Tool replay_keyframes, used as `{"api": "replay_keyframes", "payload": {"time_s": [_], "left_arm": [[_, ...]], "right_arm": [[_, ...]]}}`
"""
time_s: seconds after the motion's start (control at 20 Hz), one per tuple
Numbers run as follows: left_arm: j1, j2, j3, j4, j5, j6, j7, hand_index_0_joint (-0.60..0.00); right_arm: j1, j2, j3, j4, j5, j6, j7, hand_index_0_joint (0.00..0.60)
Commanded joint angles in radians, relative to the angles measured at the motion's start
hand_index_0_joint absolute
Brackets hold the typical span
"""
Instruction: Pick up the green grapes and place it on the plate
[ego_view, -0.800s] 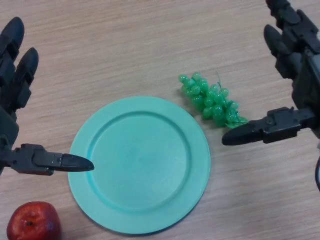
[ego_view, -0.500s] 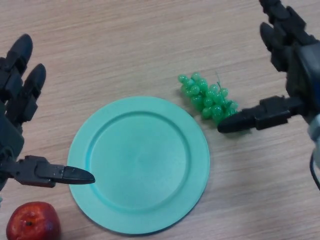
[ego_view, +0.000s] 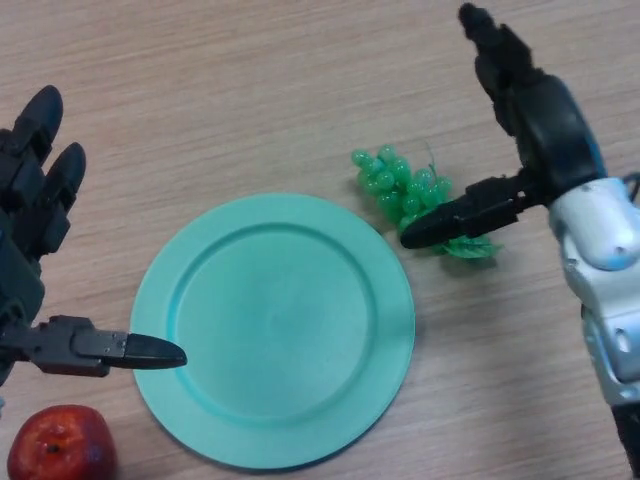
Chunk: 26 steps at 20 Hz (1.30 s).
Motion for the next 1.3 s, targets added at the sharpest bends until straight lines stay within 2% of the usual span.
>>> {"api": "replay_keyframes", "payload": {"time_s": [0.05, 0.25, 0.5, 0.55, 0.6, 0.65, 0.7, 0.75, 0.8, 1.0, 1.15, 1.3], "left_arm": [[-0.031, 0.051, 0.112, -0.105, -0.074, -0.029, 0.02, 0.0], [-0.046, 0.059, 0.143, -0.114, -0.102, -0.006, 0.033, 0.0], [-0.021, 0.042, 0.141, -0.115, -0.085, -0.04, 0.033, 0.0], [-0.02, 0.042, 0.142, -0.114, -0.084, -0.042, 0.033, 0.0], [-0.018, 0.041, 0.144, -0.111, -0.082, -0.047, 0.033, 0.0], [-0.017, 0.04, 0.146, -0.109, -0.081, -0.051, 0.032, 0.0], [-0.013, 0.039, 0.152, -0.104, -0.079, -0.06, 0.032, 0.0], [-0.009, 0.037, 0.158, -0.098, -0.075, -0.069, 0.032, 0.0], [-0.003, 0.035, 0.163, -0.092, -0.066, -0.082, 0.031, 0.0], [0.005, 0.028, 0.169, -0.079, -0.048, -0.109, 0.033, 0.0], [0.007, 0.024, 0.165, -0.078, -0.039, -0.119, 0.039, 0.0], [0.006, 0.024, 0.166, -0.073, -0.04, -0.125, 0.041, 0.0]], "right_arm": [[-0.1, -0.005, -0.039, 0.05, -0.046, -0.177, -0.077, 0.0], [-0.156, 0.003, -0.025, 0.275, -0.096, -0.257, -0.127, 0.0], [-0.225, 0.004, 0.034, 0.494, -0.09, -0.354, -0.217, 0.0], [-0.227, 0.004, 0.036, 0.499, -0.09, -0.356, -0.219, 0.049], [-0.231, 0.004, 0.04, 0.51, -0.092, -0.361, -0.225, 0.199], [-0.234, 0.004, 0.046, 0.519, -0.094, -0.364, -0.23, 0.299], [-0.238, 0.004, 0.059, 0.533, -0.095, -0.361, -0.235, 0.448], [-0.235, 0.004, 0.075, 0.537, -0.081, -0.347, -0.228, 0.548], [-0.228, 0.004, 0.09, 0.538, -0.064, -0.328, -0.212, 0.6], [-0.212, 0.004, 0.077, 0.487, 0.012, -0.257, -0.182, 0.6], [-0.216, 0.004, 0.064, 0.446, 0.023, -0.233, -0.171, 0.6], [-0.208, 0.004, 0.047, 0.27, 0.098, -0.11, -0.142, 0.6]]}}
